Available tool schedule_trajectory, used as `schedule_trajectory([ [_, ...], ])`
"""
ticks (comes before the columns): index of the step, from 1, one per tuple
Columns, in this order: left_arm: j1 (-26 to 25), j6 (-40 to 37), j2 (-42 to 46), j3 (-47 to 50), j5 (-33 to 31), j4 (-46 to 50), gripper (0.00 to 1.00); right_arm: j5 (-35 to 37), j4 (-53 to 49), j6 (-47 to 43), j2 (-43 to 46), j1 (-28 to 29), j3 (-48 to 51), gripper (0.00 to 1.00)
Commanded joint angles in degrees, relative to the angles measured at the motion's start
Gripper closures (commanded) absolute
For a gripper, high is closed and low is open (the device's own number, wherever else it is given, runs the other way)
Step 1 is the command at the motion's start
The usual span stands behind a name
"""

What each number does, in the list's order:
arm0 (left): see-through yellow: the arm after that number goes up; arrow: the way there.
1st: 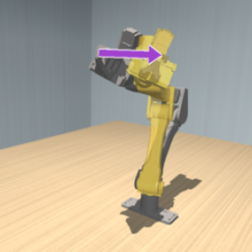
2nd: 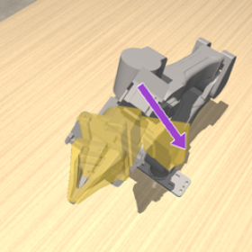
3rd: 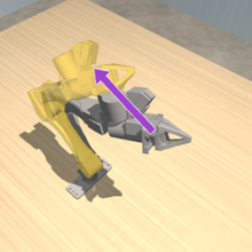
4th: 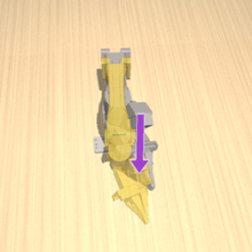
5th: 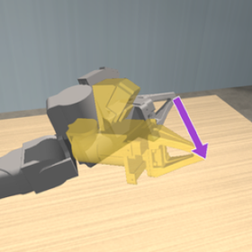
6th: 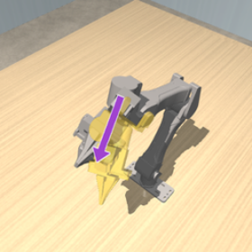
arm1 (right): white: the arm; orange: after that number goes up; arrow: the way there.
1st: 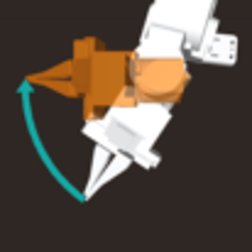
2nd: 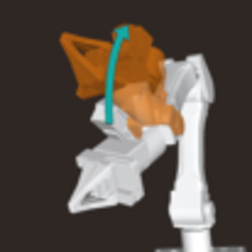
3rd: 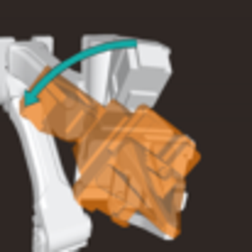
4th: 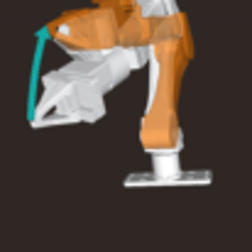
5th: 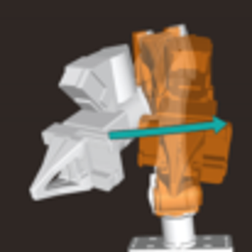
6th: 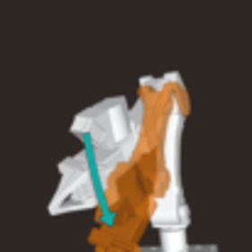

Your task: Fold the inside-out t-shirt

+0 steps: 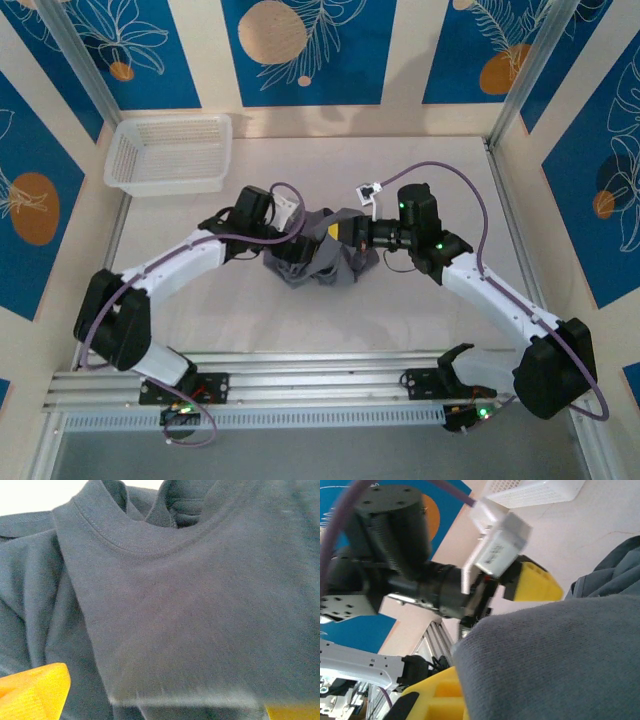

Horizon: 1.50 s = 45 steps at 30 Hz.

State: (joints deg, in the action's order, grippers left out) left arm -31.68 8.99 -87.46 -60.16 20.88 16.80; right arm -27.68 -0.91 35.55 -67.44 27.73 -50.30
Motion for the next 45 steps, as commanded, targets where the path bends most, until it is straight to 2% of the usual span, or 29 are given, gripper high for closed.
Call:
schedule_trajectory([
  [1, -0.3, 2.0, -2.9, -2.0, 5.6, -7.5, 0.08, -3.3, 0.9, 0.7, 0.6, 0.2, -1.4, 1.0],
  [2, -0.3, 2.8, -3.2, -2.1, 6.2, -9.4, 0.11, -3.3, 0.8, 1.0, 0.6, 0.2, -1.2, 1.0],
  [4, -0.3, 4.0, -2.7, -2.1, 6.4, -12.5, 0.3, -2.4, -0.1, 1.5, 0.4, 0.1, -1.2, 1.0],
  [5, -0.2, 5.2, -1.9, -2.0, 6.3, -14.0, 0.49, -1.6, -1.1, 1.6, 0.3, -0.2, -1.3, 1.0],
  [6, 0.0, 7.0, -0.9, -2.1, 6.1, -15.1, 0.79, -0.5, -2.5, 1.8, 0.2, -0.7, -1.3, 1.0],
  [7, 0.4, 8.8, 0.1, -2.4, 6.5, -15.5, 1.0, 0.7, -4.3, 2.1, 0.0, -1.3, -1.4, 1.0],
  [10, 2.4, 15.7, 3.8, -4.0, 14.1, -17.5, 1.0, 4.4, -10.4, 2.7, -0.5, -5.6, -0.9, 1.0],
  [12, 2.9, 18.9, 6.3, -6.3, 17.3, -15.2, 1.0, 7.6, -15.1, 2.2, -2.8, -9.5, -0.2, 1.0],
  [15, 2.9, 19.5, 8.3, -10.0, 22.4, -9.2, 1.0, 14.0, -21.5, -0.9, -9.9, -14.3, -0.7, 1.0],
  [17, 2.9, 19.7, 8.6, -11.7, 25.0, -6.0, 1.0, 13.0, -24.0, -3.5, -14.8, -15.8, -2.3, 1.0],
  [20, 2.9, 21.0, 9.6, -11.6, 25.7, -5.1, 1.0, 4.0, -29.8, -8.2, -17.2, -15.3, -7.7, 0.86],
  [22, 2.9, 21.2, 10.0, -11.0, 25.3, -4.9, 1.0, 5.6, -29.9, -8.5, -12.4, -15.0, -8.1, 0.7],
  [23, 3.0, 21.3, 10.0, -10.8, 24.9, -4.9, 1.0, 8.6, -28.8, -7.6, -8.7, -14.9, -7.2, 0.58],
  [24, 3.0, 21.5, 9.9, -10.6, 24.7, -5.0, 1.0, 11.5, -27.1, -6.7, -4.4, -14.7, -5.9, 0.52],
  [26, 3.0, 22.4, 9.5, -10.5, 24.2, -5.4, 1.0, 17.0, -22.7, -6.9, 3.7, -12.4, -2.6, 0.52],
  [30, 3.0, 23.9, 8.4, -10.7, 23.5, -6.1, 1.0, 30.1, -9.6, -13.7, 15.6, 2.0, 4.1, 0.67],
  [32, 3.0, 24.6, 7.8, -11.0, 23.3, -6.2, 1.0, 32.5, -4.8, -13.6, 15.6, 8.3, 4.7, 0.77],
  [34, 3.0, 25.3, 7.5, -10.9, 23.2, -6.6, 1.0, 31.4, -3.2, -11.6, 11.9, 11.5, 2.8, 0.81],
  [36, 3.0, 25.9, 7.4, -10.9, 23.2, -6.7, 1.0, 31.3, -3.5, -8.7, 6.8, 12.7, -0.3, 0.77],
  [39, 3.0, 25.9, 7.8, -10.8, 22.9, -6.3, 1.0, 29.1, -2.5, -6.0, 0.4, 12.5, -3.5, 0.66],
  [42, 3.0, 25.5, 8.6, -10.9, 21.9, -5.1, 1.0, 23.7, -2.9, -5.4, -4.7, 12.0, -6.9, 0.61],
  [45, 3.1, 25.2, 9.3, -10.6, 21.2, -4.8, 1.0, 22.6, -4.8, -4.9, -7.6, 12.0, -9.1, 0.52],
])
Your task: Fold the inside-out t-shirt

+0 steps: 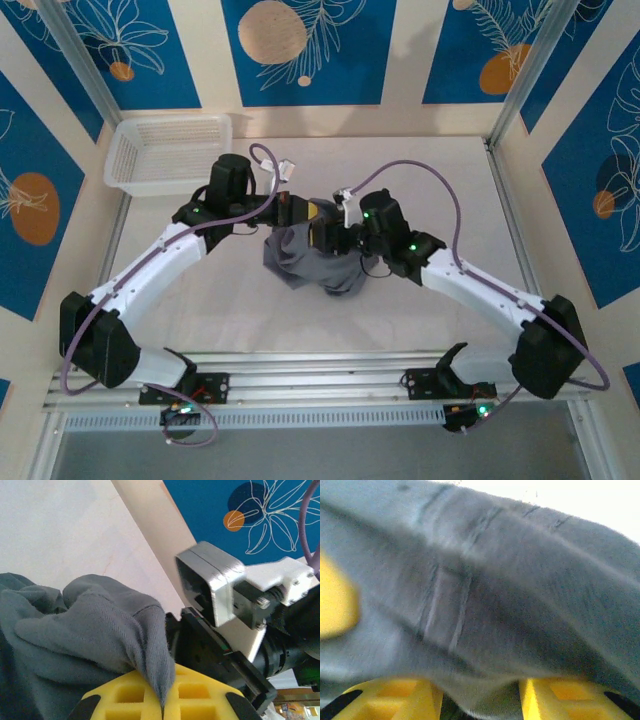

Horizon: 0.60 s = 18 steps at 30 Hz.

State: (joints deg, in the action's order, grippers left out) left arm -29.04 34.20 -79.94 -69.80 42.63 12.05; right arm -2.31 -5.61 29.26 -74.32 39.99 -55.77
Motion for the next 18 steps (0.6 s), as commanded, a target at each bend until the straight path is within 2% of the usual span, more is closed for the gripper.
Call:
schedule_trajectory([
  [1, 0.5, 0.1, 2.0, -1.0, -0.7, 0.1, 1.0, -2.5, -0.8, 1.5, -1.2, -0.3, -3.9, 0.52],
  [5, 0.8, -0.3, 2.0, -1.0, -0.8, 0.4, 1.0, -0.4, -1.4, 0.5, -0.5, -0.2, -2.9, 0.57],
  [6, 1.0, -0.4, 1.8, -1.1, -0.7, 0.6, 1.0, 0.8, -1.7, 0.1, -0.1, -0.2, -2.4, 0.63],
  [8, 1.3, -1.3, 1.6, -1.5, -1.0, 1.4, 1.0, 1.7, -2.6, 0.3, 0.8, -0.4, -1.8, 0.89],
  [9, 1.7, -2.2, 1.5, -1.8, -1.8, 2.7, 1.0, 0.2, -3.0, 0.2, 1.5, -0.6, -1.7, 0.98],
  [11, 2.3, -5.8, 0.9, -2.3, -4.4, 5.9, 1.0, -4.3, -4.4, -0.3, 3.0, -1.1, -2.0, 1.0],
  [15, 2.6, -19.0, -3.1, -5.2, -23.5, 20.6, 1.0, -18.1, -6.5, 0.3, 8.4, -2.9, -2.9, 1.0],
  [17, 2.6, -22.1, -4.6, -3.4, -27.5, 19.7, 1.0, -23.7, -4.8, 2.3, 10.6, -3.7, -2.7, 1.0],
  [18, 2.6, -22.5, -5.3, -2.0, -27.2, 17.6, 1.0, -26.1, -3.3, 3.8, 11.2, -4.0, -2.5, 1.0],
])
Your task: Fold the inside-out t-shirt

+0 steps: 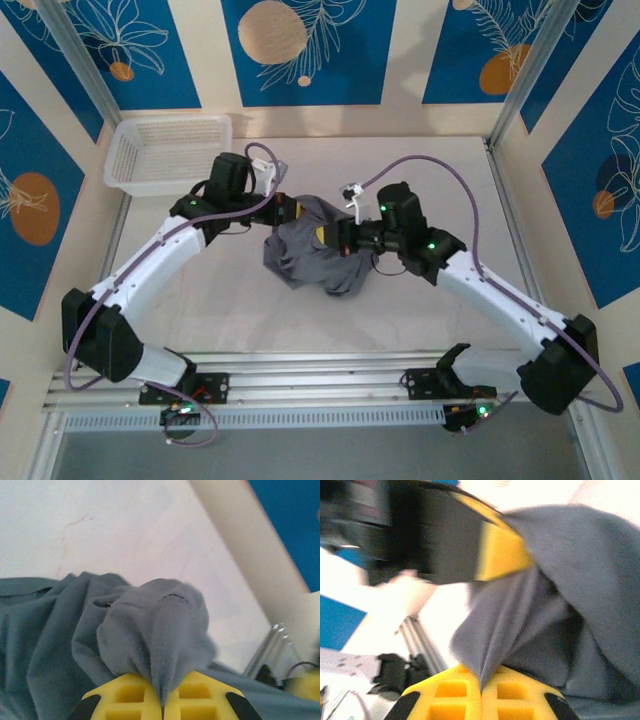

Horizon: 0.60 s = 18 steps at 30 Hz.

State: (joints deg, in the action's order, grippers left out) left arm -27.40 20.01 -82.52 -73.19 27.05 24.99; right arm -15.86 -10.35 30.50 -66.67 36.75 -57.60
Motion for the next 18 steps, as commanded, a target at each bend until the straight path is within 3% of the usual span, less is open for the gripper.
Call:
schedule_trajectory([
  [1, 0.9, -8.4, -3.1, 2.7, -10.5, 2.4, 0.96, -13.8, 2.8, 3.8, 3.7, -1.1, -0.7, 1.0],
  [4, 0.9, -7.4, -2.8, 5.8, -10.8, -3.0, 0.67, -12.0, 5.4, 9.2, 3.2, -2.4, -0.8, 1.0],
  [6, 0.9, -7.1, -0.7, 6.8, -16.2, -3.3, 0.47, -8.3, 5.9, 14.2, 2.4, -4.4, -1.2, 1.0],
  [8, 0.9, -7.5, 3.4, 8.4, -21.3, -3.3, 0.35, -4.1, 5.5, 18.0, 2.0, -6.2, -1.4, 1.0],
  [11, 0.9, -6.2, 12.8, 12.7, -21.9, -5.3, 0.27, 2.9, 6.1, 22.0, 2.0, -7.5, -0.9, 1.0],
  [15, -1.4, -0.6, 23.7, 22.5, -6.6, -18.8, 0.22, 8.1, 4.3, 24.2, 1.1, -8.0, -1.7, 1.0],
  [18, -7.4, -2.6, 23.2, 23.1, -5.0, -21.5, 0.22, 7.7, 4.3, 26.6, 0.1, -8.4, -2.5, 1.0],
])
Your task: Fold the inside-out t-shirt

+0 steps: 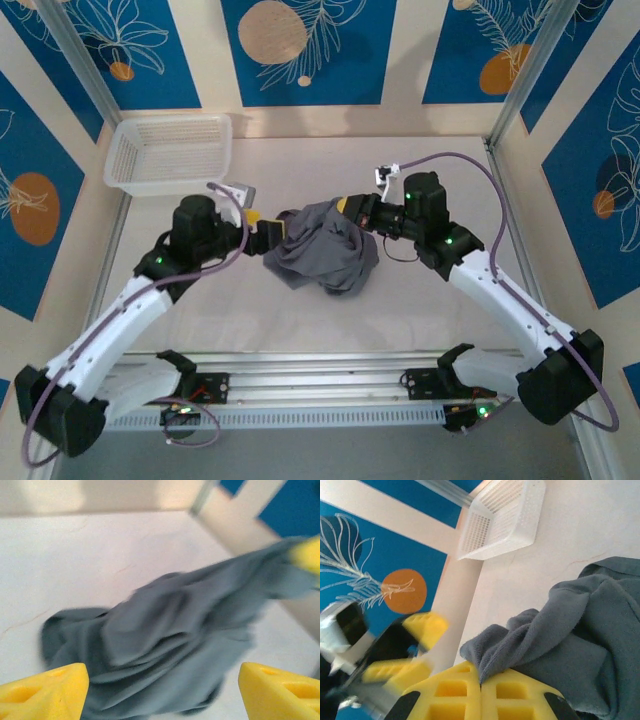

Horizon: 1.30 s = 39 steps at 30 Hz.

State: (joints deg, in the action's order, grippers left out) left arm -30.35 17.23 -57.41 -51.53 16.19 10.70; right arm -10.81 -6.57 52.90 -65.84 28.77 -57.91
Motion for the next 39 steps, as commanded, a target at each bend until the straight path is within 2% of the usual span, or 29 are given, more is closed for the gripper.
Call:
schedule_trajectory([
  [1, -6.1, -1.2, -3.1, 0.5, 4.6, -6.5, 0.22, 2.3, 0.5, 4.7, -1.0, -0.5, -2.4, 1.0],
  [3, -7.8, -2.3, -7.4, -1.5, 4.9, -6.9, 0.23, 1.6, 0.7, 5.5, -1.3, -0.3, -3.0, 1.0],
  [7, -8.4, -1.4, -17.0, -6.8, 10.3, -10.7, 0.23, 0.1, 1.3, 5.5, -1.1, 0.1, -3.3, 1.0],
  [10, -8.4, -1.1, -22.5, -10.6, 8.7, -11.0, 0.24, 0.7, -0.5, 5.4, -0.5, 0.6, -3.9, 1.0],
  [11, -8.4, -0.7, -23.1, -10.8, 8.4, -12.2, 0.32, 1.4, -1.3, 5.4, -0.1, 0.8, -3.9, 1.0],
  [12, -8.2, -0.2, -23.4, -10.8, 8.2, -13.3, 0.46, 2.3, -2.9, 5.5, 0.2, 0.6, -4.0, 1.0],
  [13, -8.0, 0.2, -23.5, -10.6, 7.8, -14.1, 0.65, 3.1, -4.8, 5.9, 0.6, 0.1, -4.1, 1.0],
  [14, -7.5, 0.6, -23.4, -10.1, 7.1, -14.4, 0.97, 3.4, -7.3, 6.9, 0.7, -1.1, -4.3, 1.0],
  [15, -6.5, 1.0, -23.4, -9.6, 6.3, -13.8, 1.0, 2.0, -9.4, 8.2, 0.8, -3.2, -4.4, 1.0],
  [17, -3.3, 2.8, -23.8, -8.3, 7.2, -12.7, 1.0, -3.6, -11.6, 11.0, 0.5, -8.4, -3.8, 1.0],
  [19, 0.3, 6.2, -23.4, -5.4, 12.9, -16.3, 1.0, -7.2, -15.8, 13.0, -0.8, -13.7, -3.5, 1.0],
  [21, 1.5, 7.0, -22.0, -3.6, 16.7, -19.2, 1.0, -11.1, -18.8, 13.0, -2.8, -18.3, -3.1, 1.0],
  [23, 1.4, 6.3, -21.6, -4.1, 19.6, -18.6, 1.0, -17.0, -16.3, 13.2, -4.4, -20.5, -1.7, 1.0],
  [25, 1.4, 6.7, -21.9, -3.8, 22.3, -19.4, 1.0, -19.3, -15.1, 11.5, -5.9, -20.9, -1.6, 0.92],
  [27, 1.3, 7.6, -22.3, -2.9, 23.1, -20.3, 1.0, -18.4, -16.6, 7.1, -7.2, -21.1, -2.5, 0.7],
  [28, 1.3, 7.9, -22.4, -2.6, 22.9, -20.3, 1.0, -17.6, -17.5, 4.7, -7.3, -21.3, -2.7, 0.64],
  [31, 1.3, 8.8, -23.0, -1.9, 22.4, -20.5, 1.0, -9.5, -15.9, -1.0, -4.9, -20.7, 1.7, 0.6],
  [32, 1.3, 9.2, -23.2, -1.6, 22.5, -21.2, 1.0, -5.8, -13.0, -1.8, -2.8, -19.8, 5.3, 0.58],
  [34, 1.3, 9.3, -23.4, -1.5, 22.4, -21.4, 1.0, -5.4, -2.7, -3.9, 1.1, -18.2, 13.1, 0.53],
  [36, 1.3, 9.2, -23.5, -1.7, 22.0, -20.9, 1.0, -3.1, 7.3, -6.2, 4.4, -14.8, 20.7, 0.53],
  [37, 1.2, 9.0, -23.6, -1.8, 21.8, -20.6, 1.0, 0.2, 11.0, -8.7, 5.4, -12.2, 23.7, 0.53],
  [39, 1.3, 8.9, -24.0, -2.1, 21.8, -20.3, 1.0, 6.4, 14.1, -13.7, 5.9, -7.3, 26.8, 0.53],
])
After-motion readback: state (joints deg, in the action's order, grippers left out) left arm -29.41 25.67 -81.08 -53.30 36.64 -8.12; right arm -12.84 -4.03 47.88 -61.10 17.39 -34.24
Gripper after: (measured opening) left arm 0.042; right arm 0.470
